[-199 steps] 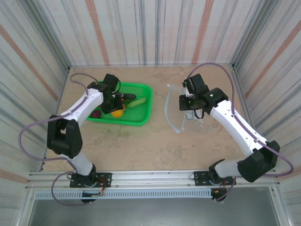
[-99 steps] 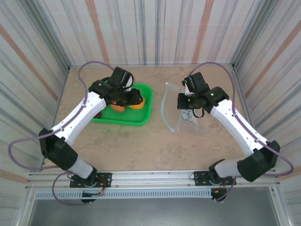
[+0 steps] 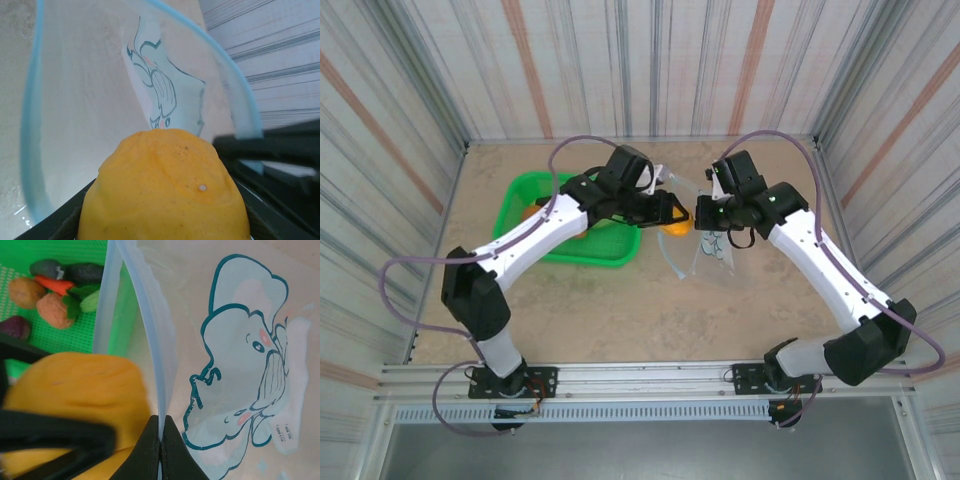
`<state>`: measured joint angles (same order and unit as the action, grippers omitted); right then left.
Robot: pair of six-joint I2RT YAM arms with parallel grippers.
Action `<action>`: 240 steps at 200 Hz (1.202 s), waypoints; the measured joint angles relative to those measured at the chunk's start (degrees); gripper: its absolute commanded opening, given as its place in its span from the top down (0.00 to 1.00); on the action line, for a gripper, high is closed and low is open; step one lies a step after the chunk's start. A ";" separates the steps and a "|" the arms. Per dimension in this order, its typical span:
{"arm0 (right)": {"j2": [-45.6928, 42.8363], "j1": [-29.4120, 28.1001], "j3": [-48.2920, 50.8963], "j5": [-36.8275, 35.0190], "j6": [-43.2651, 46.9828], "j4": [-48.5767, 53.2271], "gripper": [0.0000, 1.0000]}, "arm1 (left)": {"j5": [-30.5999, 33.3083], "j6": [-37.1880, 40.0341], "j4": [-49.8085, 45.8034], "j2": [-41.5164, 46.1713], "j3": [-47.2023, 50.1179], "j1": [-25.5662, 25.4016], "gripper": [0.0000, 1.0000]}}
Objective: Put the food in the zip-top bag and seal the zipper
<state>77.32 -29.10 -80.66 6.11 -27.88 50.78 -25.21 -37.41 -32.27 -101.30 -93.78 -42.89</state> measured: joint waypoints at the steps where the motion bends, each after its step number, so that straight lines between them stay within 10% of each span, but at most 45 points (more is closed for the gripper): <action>1: 0.00 0.00 -0.04 0.13 -0.02 0.00 1.00 | 0.04 -0.07 0.04 -0.22 -0.07 0.00 0.42; 74: -0.61 0.87 -0.66 2.97 -0.15 0.57 1.00 | 2.25 -2.62 -0.13 -5.73 -3.21 -1.62 0.02; 240: -2.14 3.26 1.09 0.96 1.14 0.46 1.00 | 2.08 5.05 -0.02 19.56 10.08 8.85 0.11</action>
<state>75.18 -25.85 -79.57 7.07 -26.74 51.24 -23.14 -32.36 -32.29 -81.73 -83.70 -34.04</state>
